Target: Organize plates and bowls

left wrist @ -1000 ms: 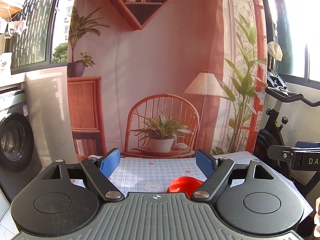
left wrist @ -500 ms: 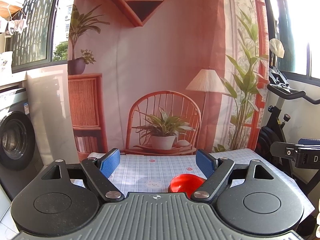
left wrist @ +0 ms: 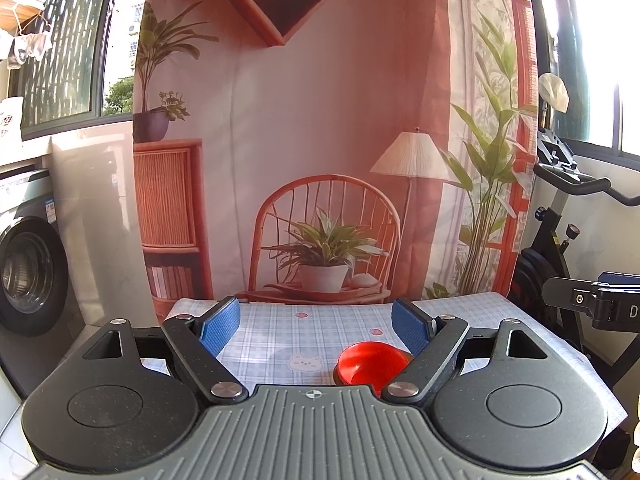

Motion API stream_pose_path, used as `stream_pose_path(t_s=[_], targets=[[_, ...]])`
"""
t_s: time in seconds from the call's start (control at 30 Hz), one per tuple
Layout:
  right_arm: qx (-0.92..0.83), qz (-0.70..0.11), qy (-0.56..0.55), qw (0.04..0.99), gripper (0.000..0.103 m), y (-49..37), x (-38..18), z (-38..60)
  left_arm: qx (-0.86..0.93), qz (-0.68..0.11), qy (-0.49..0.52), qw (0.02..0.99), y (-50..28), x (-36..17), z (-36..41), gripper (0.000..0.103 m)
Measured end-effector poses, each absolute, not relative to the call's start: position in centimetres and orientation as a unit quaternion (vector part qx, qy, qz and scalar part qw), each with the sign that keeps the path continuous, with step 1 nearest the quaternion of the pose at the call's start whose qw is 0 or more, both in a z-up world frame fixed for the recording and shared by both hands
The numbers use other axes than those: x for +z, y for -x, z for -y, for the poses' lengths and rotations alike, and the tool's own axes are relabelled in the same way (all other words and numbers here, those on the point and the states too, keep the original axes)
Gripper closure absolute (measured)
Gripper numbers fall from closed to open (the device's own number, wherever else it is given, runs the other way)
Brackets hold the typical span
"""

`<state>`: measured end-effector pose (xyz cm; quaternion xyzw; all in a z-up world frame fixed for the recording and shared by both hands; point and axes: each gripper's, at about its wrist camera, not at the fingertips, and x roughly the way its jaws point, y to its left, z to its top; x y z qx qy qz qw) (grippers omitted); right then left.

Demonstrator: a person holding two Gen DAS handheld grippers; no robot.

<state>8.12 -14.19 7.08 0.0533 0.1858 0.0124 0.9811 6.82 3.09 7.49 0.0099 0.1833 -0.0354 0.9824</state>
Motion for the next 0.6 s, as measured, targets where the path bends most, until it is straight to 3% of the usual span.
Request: stream_pose_path(t_s=[0.6], targets=[[0.012, -0.189, -0.054, 0.980, 0.000, -8.47, 7.08, 14.15, -0.041, -0.183, -0.018, 0.982, -6.84, 7.26, -2.86, 0.018]])
